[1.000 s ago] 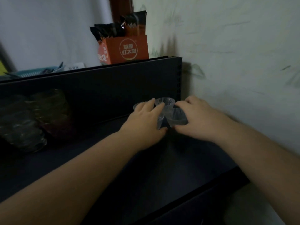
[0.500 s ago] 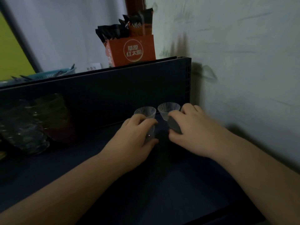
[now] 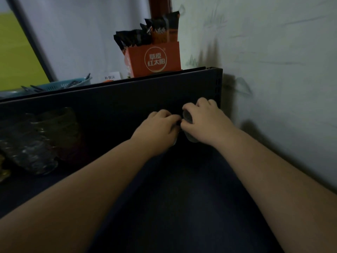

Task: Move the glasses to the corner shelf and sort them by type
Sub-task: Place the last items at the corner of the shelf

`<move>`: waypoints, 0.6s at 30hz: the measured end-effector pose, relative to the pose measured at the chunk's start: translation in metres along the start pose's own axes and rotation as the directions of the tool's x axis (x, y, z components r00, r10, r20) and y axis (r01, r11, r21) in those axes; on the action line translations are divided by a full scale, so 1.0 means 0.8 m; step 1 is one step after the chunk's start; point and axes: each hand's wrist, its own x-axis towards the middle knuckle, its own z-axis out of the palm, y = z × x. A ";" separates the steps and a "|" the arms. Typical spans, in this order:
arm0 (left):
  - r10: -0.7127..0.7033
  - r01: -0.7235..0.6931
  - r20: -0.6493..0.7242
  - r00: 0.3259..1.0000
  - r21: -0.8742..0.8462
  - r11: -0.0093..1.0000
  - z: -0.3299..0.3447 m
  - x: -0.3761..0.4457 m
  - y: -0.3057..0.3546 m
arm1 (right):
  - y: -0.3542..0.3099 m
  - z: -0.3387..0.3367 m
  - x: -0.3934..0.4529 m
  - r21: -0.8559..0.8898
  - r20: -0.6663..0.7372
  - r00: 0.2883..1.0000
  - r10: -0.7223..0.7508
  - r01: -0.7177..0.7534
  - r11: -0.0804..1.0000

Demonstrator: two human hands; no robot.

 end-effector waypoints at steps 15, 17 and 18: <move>-0.060 0.053 0.038 0.997 0.172 0.984 -0.011 -0.056 -0.071 | -0.020 0.024 -0.012 0.004 0.127 0.986 -0.109 0.110 0.994; -0.100 0.090 0.043 0.994 0.203 0.975 -0.016 -0.068 -0.088 | -0.031 0.024 -0.015 -0.002 0.132 0.982 -0.133 0.135 0.991; -0.126 0.115 0.037 0.991 0.221 0.968 -0.018 -0.073 -0.096 | -0.036 0.024 -0.017 -0.004 0.133 0.980 -0.145 0.147 0.989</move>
